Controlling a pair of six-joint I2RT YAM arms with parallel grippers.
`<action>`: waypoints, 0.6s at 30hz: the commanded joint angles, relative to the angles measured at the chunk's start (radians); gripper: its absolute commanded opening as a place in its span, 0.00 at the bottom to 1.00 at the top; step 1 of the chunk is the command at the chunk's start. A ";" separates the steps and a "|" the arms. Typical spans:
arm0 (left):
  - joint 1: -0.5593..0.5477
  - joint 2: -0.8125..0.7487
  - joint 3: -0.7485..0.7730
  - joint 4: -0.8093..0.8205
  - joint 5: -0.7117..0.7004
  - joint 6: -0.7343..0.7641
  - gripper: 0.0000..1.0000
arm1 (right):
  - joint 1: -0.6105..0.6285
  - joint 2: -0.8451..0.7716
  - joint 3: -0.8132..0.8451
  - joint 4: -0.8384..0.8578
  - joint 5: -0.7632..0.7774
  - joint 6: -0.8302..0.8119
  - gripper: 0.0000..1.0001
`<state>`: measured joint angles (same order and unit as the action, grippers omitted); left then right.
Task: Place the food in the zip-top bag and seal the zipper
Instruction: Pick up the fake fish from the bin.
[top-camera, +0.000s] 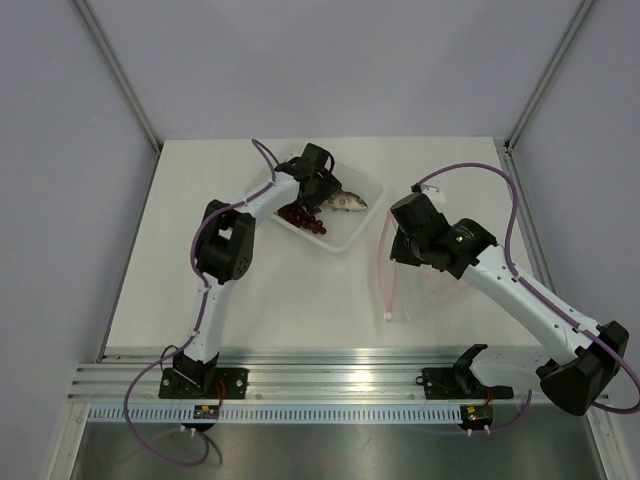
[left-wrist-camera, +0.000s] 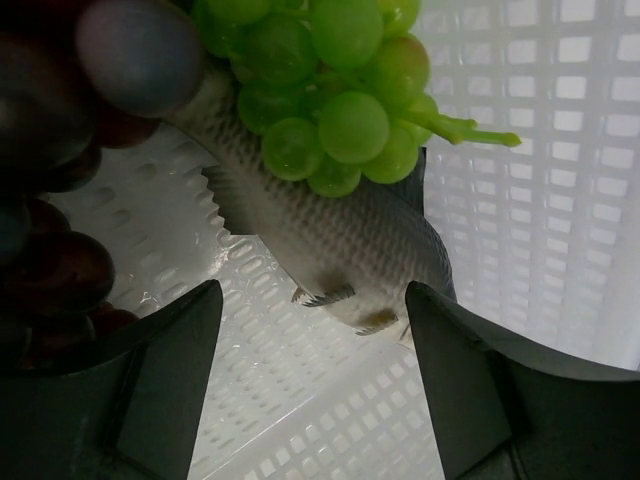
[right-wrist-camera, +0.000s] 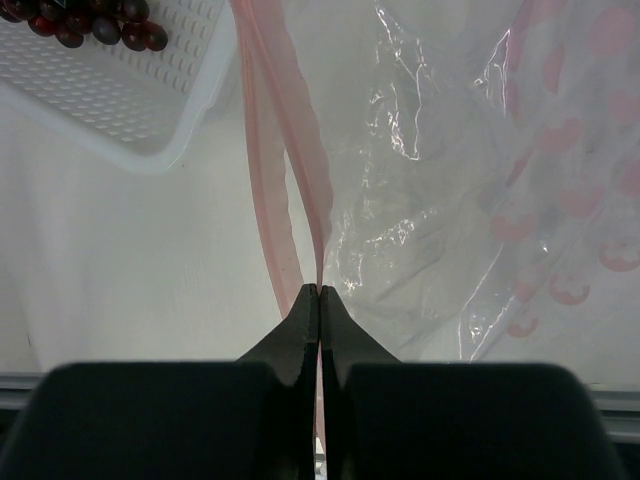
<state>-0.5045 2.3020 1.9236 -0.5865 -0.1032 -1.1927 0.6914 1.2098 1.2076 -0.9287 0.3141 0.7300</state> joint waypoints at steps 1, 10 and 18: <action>-0.002 0.003 0.014 0.093 -0.043 -0.050 0.75 | -0.006 -0.009 0.029 0.011 -0.007 0.008 0.00; -0.003 0.060 0.029 0.145 -0.049 -0.123 0.72 | -0.004 0.004 0.030 0.014 -0.017 0.005 0.00; -0.008 0.070 0.011 0.122 -0.081 -0.145 0.39 | -0.006 0.014 0.033 0.022 -0.026 0.003 0.00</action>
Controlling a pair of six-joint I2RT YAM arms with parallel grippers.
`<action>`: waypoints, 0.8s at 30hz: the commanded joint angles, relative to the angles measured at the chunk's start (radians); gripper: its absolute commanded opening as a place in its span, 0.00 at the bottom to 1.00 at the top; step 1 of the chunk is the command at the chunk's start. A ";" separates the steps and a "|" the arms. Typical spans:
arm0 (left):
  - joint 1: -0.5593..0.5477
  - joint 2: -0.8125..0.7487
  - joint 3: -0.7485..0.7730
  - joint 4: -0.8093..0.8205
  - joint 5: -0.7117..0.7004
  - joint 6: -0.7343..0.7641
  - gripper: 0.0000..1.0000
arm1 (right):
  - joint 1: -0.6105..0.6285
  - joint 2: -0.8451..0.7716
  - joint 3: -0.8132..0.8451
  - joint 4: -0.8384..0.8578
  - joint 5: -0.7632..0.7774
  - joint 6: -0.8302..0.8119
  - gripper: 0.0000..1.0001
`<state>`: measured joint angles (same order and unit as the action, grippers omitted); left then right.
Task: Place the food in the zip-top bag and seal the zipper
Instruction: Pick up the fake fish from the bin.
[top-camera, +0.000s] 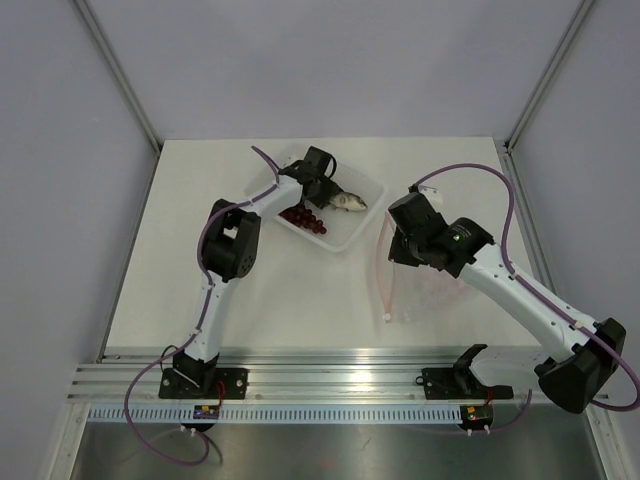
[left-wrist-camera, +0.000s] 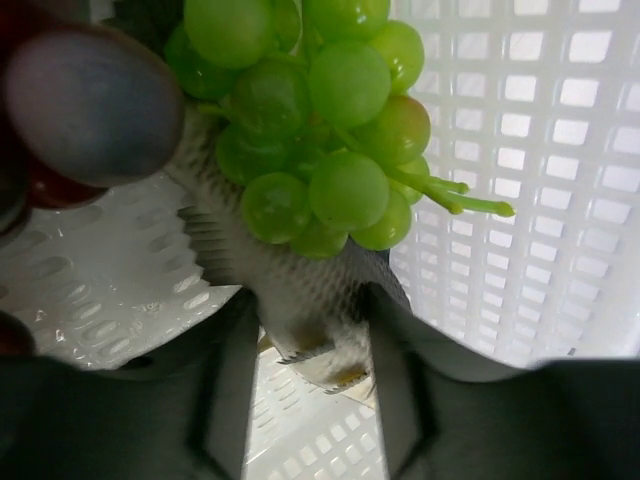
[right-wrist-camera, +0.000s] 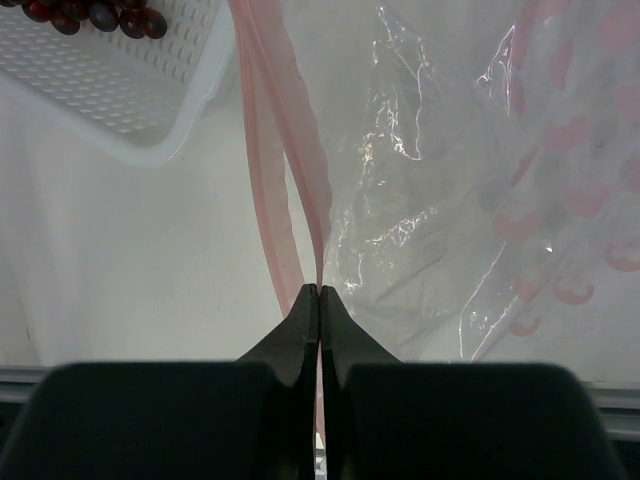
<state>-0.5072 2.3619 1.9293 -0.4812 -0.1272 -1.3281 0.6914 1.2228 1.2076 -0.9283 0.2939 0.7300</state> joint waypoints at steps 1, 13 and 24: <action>-0.005 -0.015 -0.009 0.019 -0.061 -0.011 0.35 | -0.004 0.000 0.032 0.022 -0.006 0.003 0.00; -0.042 -0.386 -0.292 0.089 -0.222 0.084 0.00 | -0.006 0.000 0.010 0.055 -0.029 0.011 0.00; -0.065 -0.710 -0.461 0.216 -0.152 0.455 0.00 | -0.006 0.012 0.020 0.149 -0.137 0.035 0.00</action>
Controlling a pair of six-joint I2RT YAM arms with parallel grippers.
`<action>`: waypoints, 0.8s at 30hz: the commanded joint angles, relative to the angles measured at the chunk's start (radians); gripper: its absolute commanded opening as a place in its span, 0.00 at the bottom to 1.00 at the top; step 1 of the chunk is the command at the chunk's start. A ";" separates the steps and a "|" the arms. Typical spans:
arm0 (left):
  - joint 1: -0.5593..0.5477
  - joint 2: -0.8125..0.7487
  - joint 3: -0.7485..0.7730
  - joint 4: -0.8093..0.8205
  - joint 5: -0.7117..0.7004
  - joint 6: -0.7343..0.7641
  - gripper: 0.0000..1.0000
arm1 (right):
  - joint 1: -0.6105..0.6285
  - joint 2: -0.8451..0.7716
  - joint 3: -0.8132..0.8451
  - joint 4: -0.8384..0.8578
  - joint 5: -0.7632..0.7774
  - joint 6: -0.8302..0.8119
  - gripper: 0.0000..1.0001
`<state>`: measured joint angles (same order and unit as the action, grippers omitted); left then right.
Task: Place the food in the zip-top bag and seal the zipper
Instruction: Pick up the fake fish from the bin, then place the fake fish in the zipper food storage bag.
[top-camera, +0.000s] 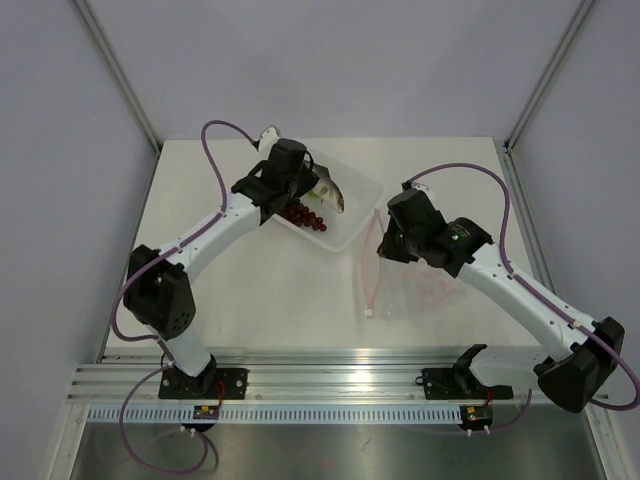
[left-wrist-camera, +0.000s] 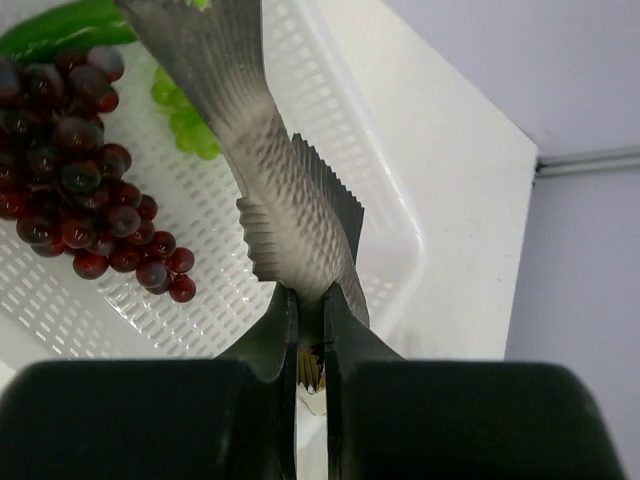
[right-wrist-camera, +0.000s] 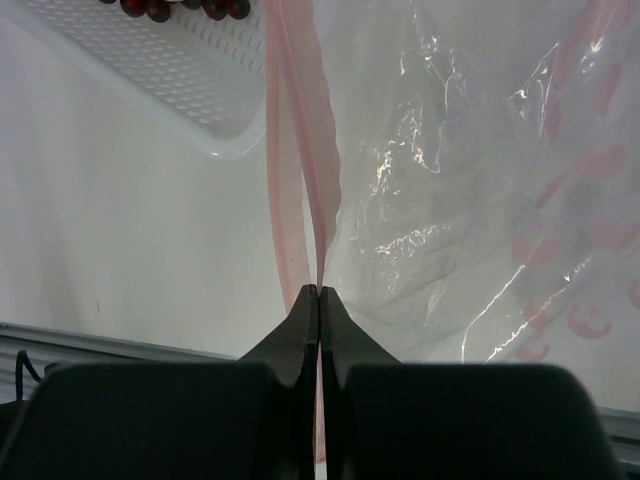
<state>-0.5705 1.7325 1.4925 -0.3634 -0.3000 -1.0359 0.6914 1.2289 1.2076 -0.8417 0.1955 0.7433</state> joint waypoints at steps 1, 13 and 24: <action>-0.003 -0.129 -0.037 0.104 0.041 0.178 0.00 | -0.006 0.009 0.024 0.067 -0.044 0.024 0.00; -0.052 -0.456 -0.268 0.152 0.254 0.267 0.00 | -0.009 0.063 0.086 0.144 -0.131 0.082 0.00; -0.155 -0.524 -0.371 0.175 0.176 0.209 0.00 | -0.009 0.075 0.098 0.220 -0.172 0.162 0.00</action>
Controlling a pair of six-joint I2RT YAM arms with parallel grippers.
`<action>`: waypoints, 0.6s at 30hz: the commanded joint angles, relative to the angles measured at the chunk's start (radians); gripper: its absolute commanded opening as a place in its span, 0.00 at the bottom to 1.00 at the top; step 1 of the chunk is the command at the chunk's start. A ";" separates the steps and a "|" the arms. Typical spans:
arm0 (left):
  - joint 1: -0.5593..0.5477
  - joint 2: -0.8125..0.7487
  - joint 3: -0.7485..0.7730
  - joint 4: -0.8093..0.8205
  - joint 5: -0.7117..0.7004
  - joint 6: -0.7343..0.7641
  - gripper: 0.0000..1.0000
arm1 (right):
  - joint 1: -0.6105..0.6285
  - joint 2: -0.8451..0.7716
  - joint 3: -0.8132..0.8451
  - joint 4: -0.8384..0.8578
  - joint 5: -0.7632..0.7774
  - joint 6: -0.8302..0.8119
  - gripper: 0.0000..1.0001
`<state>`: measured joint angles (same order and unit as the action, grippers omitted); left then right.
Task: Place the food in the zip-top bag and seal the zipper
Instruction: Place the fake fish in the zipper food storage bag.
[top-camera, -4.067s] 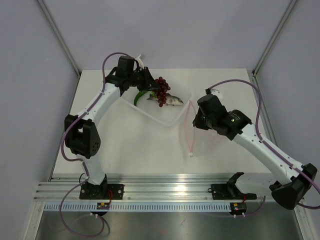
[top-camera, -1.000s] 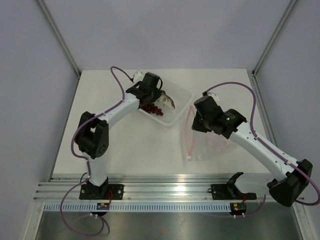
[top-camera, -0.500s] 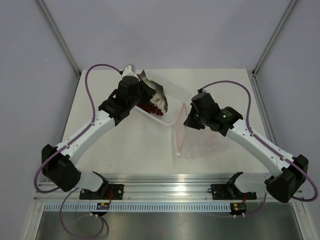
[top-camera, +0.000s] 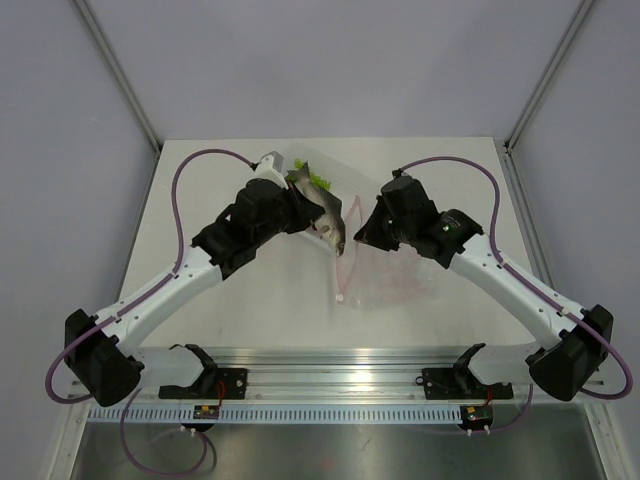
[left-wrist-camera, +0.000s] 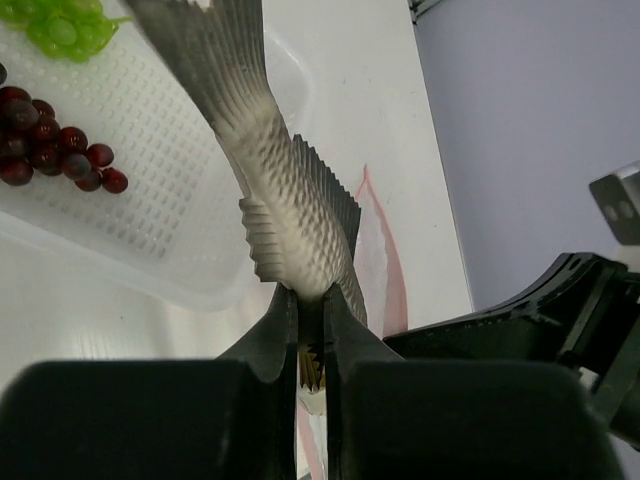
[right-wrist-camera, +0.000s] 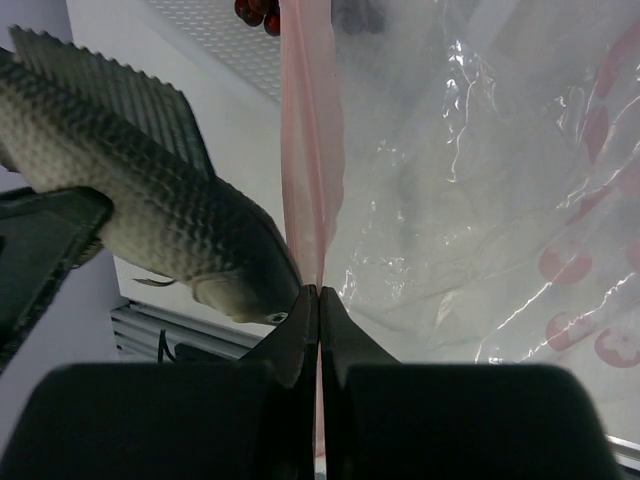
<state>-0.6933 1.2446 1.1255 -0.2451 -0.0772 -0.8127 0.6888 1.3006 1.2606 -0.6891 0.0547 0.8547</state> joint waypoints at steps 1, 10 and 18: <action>-0.046 -0.037 -0.001 0.047 -0.071 -0.013 0.00 | -0.006 0.005 0.046 0.083 -0.032 0.061 0.00; -0.153 -0.027 -0.013 0.064 -0.225 0.047 0.00 | -0.006 0.039 0.046 0.194 -0.107 0.159 0.00; -0.207 -0.071 -0.141 0.188 -0.283 0.127 0.00 | -0.008 0.068 0.095 0.226 -0.111 0.155 0.00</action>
<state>-0.8696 1.2251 1.0237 -0.1894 -0.3008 -0.7372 0.6849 1.3640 1.2858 -0.5510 -0.0277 0.9897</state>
